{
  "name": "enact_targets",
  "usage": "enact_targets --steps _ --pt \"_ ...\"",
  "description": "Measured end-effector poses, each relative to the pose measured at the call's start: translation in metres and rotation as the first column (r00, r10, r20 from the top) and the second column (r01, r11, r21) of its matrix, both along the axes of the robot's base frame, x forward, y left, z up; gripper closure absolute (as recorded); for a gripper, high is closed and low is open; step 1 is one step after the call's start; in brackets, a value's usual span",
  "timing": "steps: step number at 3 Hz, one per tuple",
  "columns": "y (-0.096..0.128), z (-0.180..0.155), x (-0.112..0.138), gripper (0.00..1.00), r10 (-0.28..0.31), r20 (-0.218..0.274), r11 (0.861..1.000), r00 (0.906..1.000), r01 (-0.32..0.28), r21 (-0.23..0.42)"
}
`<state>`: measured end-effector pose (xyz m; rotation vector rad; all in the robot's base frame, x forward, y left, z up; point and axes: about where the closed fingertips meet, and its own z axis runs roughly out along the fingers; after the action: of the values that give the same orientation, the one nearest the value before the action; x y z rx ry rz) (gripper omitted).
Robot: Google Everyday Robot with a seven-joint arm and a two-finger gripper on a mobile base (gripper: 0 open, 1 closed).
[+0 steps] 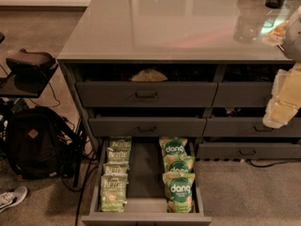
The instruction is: Pick green jalapeno chip bag from bottom drawer and place on counter
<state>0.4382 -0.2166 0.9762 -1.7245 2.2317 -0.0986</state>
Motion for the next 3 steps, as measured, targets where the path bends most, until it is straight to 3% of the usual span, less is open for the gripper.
enact_targets --steps 1,2,3 --pt "0.001 0.001 -0.001 0.00 0.005 0.009 1.000 0.9999 -0.005 0.001" --pt "0.018 -0.030 -0.008 0.00 0.066 -0.012 0.997 0.9977 -0.066 0.027" --pt "0.059 -0.115 -0.015 0.00 0.207 -0.062 0.966 0.9765 -0.193 0.171"
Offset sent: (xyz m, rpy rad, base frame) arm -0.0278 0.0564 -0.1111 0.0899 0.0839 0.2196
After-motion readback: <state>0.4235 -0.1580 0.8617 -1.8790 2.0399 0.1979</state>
